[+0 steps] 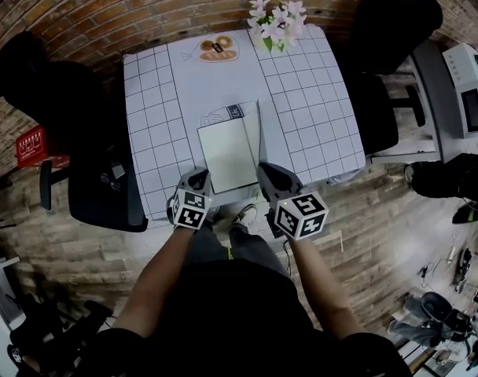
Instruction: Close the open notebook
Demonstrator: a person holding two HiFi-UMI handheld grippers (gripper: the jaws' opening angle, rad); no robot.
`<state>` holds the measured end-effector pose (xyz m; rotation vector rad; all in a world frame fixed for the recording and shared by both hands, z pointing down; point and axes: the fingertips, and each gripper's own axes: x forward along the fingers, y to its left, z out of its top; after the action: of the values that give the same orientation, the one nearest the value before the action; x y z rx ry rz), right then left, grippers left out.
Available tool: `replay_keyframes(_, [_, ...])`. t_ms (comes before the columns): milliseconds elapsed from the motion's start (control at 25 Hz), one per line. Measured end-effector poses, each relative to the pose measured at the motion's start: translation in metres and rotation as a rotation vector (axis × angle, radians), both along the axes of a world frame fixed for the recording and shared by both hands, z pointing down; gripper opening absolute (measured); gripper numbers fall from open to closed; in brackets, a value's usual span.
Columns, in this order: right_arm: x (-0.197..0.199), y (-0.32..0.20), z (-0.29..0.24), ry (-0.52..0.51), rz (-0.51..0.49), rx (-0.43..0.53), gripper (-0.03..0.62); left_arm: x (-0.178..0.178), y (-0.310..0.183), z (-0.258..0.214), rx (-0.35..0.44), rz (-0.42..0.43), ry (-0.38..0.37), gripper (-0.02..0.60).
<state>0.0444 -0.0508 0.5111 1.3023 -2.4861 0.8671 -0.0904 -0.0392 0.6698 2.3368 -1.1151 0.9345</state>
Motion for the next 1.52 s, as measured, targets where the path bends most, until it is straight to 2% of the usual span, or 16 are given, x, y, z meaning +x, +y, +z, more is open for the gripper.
replay_keyframes(480, [-0.029,0.013,-0.001,-0.019,-0.064,-0.01,0.035,-0.001,0.004,-0.004,0.001,0.002,0.046,0.026])
replay_keyframes(1040, [-0.086,0.033,0.021,-0.091,-0.192,-0.097,0.052,-0.024,0.012,-0.012,0.004,-0.04,0.06,0.026])
replay_keyframes(1200, [-0.085,0.034,0.023,-0.085,-0.193,-0.102,0.061,-0.028,0.012,-0.014,0.006,-0.049,0.062,0.026])
replay_keyframes(1520, [-0.068,0.029,0.027,-0.026,-0.142,-0.108,0.018,-0.022,0.01,-0.02,0.028,-0.033,0.074,0.026])
